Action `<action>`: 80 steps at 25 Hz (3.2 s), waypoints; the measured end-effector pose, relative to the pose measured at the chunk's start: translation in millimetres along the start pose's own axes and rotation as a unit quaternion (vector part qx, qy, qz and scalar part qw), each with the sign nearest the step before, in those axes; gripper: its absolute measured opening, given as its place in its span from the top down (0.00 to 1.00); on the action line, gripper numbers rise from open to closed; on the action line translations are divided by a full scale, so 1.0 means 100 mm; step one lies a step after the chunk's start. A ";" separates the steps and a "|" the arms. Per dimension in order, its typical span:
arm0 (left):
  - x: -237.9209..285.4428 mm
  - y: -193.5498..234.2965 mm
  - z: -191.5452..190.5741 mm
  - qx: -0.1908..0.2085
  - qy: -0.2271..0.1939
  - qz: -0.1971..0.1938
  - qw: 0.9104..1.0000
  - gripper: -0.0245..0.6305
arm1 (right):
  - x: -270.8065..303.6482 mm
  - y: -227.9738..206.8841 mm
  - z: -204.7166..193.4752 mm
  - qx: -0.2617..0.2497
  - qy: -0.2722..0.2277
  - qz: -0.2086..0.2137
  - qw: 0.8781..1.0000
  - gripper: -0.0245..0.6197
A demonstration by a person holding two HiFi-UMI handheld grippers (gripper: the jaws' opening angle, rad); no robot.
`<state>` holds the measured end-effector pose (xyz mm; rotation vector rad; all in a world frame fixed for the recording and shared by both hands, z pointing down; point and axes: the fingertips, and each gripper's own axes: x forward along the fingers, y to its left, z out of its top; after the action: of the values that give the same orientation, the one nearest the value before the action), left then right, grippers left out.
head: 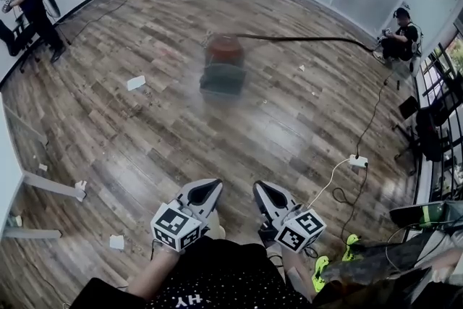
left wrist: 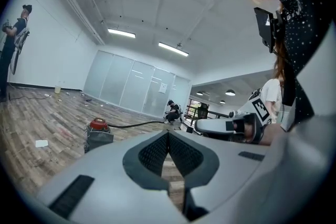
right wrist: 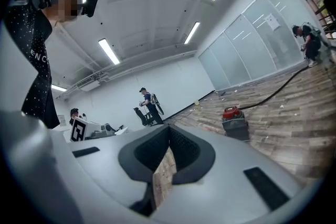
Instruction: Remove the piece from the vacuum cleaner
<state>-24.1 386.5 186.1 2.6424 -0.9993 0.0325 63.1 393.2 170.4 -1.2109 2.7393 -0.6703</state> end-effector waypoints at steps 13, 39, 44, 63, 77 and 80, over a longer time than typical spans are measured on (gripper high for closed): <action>1.16 0.84 0.35 -0.012 0.012 -0.019 1.000 0.95 | 0.68 -1.12 0.54 0.039 -0.017 -0.036 0.998 0.94; 2.69 2.90 1.27 -0.064 -0.017 -0.004 0.998 0.95 | 2.72 -2.54 1.75 0.059 -0.035 -0.018 0.998 0.94; 2.93 3.21 1.22 -0.085 -0.005 0.021 0.996 0.95 | 3.05 -2.84 1.83 0.060 -0.026 -0.005 0.998 0.94; 4.73 4.56 1.90 -0.023 -0.027 0.063 0.997 0.95 | 4.11 -4.95 2.42 0.088 0.002 0.022 0.996 0.94; 5.17 5.52 1.70 -0.037 -0.023 0.074 0.996 0.95 | 4.65 -5.78 2.10 0.103 0.008 -0.006 0.995 0.94; 5.29 5.74 1.46 -0.024 -0.021 0.061 0.998 0.95 | 4.82 -6.04 1.81 0.086 0.012 -0.025 0.996 0.94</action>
<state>-9.9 -401.8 278.7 2.5444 -1.1603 -0.0204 190.1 -377.2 311.2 -1.2435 2.6123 -0.9100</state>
